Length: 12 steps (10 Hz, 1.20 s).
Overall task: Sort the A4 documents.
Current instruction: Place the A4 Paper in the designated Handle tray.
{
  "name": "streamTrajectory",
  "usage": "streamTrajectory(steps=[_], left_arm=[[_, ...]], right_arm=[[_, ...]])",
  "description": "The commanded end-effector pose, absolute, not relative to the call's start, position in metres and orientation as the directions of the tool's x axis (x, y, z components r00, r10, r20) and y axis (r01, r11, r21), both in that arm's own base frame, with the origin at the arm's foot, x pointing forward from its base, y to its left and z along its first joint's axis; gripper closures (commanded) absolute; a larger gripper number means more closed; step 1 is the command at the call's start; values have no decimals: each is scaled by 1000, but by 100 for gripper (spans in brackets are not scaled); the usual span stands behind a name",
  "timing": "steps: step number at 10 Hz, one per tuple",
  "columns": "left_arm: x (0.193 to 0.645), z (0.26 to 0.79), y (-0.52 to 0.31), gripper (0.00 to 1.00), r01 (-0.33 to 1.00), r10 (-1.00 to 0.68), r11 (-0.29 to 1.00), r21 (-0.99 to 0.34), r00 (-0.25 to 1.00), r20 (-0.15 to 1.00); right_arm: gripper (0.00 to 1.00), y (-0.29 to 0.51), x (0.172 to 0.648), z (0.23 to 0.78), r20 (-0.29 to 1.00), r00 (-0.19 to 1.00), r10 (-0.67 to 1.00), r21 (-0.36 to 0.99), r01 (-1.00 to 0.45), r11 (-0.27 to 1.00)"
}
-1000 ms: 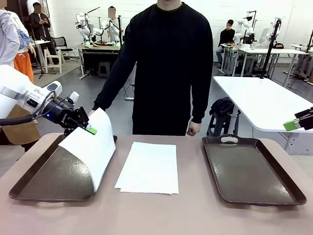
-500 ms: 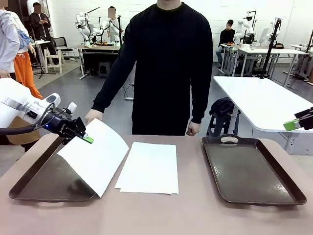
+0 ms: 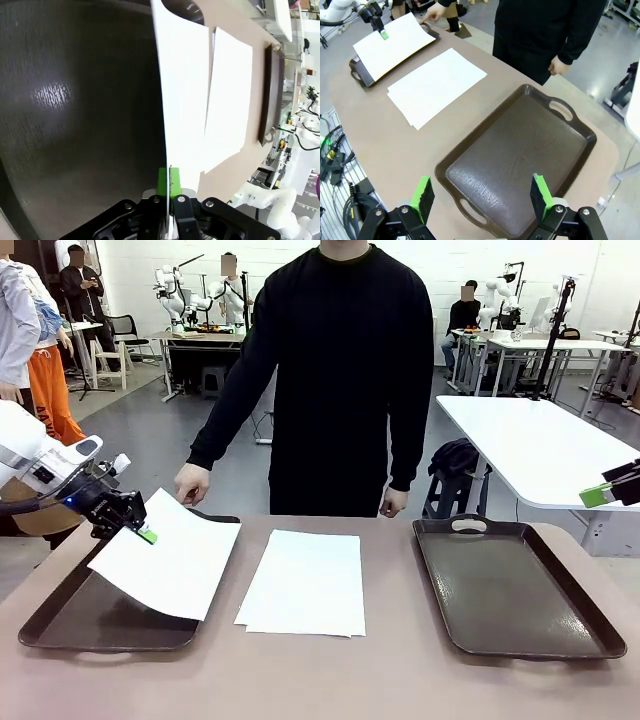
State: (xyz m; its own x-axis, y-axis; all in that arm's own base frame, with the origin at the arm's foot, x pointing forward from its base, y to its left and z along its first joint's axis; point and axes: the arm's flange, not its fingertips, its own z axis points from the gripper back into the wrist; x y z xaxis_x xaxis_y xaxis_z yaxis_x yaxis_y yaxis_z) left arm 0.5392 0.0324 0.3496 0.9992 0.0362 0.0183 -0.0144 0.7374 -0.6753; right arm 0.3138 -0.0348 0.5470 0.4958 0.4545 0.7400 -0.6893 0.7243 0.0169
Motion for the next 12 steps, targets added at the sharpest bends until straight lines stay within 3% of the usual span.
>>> streamTrajectory(steps=[1, 9, 10, 11, 12], left_arm=[[538, 339, 31, 99, -54, 48, 748, -662, 998, -27], [541, 330, 35, 99, -121, 116, 859, -497, 992, -41], [544, 330, 36, 84, -111, 101, 874, -474, 994, -48], [544, 331, 35, 80, -105, 93, 873, -477, 995, -48], [544, 331, 34, 65, -98, 86, 875, -474, 995, -46]], right_arm=[[0, -34, 315, 546, 741, 495, 455, 22, -694, 719], [0, -34, 315, 546, 741, 495, 455, 22, -694, 719], [0, -34, 315, 546, 741, 495, 455, 22, -694, 719], [0, -34, 315, 546, 741, 495, 455, 22, -694, 719], [0, -34, 315, 546, 741, 495, 455, 22, -694, 719]])
